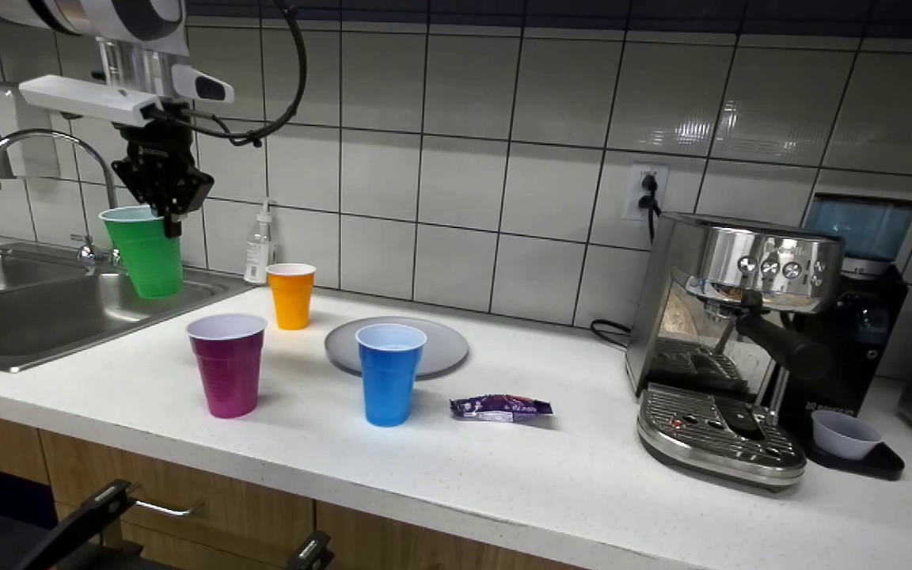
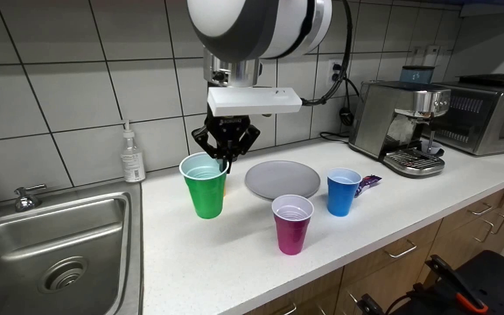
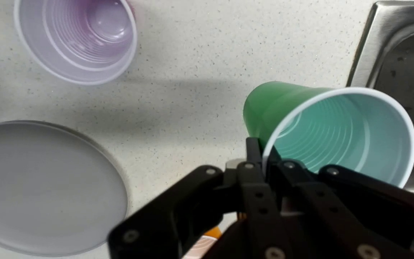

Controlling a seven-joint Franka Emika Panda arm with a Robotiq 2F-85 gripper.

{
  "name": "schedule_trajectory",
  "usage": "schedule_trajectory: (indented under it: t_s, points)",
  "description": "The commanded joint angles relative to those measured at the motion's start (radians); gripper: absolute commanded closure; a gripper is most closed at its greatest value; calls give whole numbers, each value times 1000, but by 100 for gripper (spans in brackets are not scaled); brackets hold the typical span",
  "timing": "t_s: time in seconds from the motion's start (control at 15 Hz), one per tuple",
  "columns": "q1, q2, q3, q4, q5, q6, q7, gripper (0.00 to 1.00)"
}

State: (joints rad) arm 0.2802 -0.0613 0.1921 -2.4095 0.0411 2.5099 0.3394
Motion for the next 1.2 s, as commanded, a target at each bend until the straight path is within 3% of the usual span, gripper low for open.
schedule_trajectory:
  t_s: [0.0,1.13]
  points:
    - [-39,-82,-3,-26,25,-66,-71,99]
    - [-106,-207,-83,-61,21,-184,-287,99]
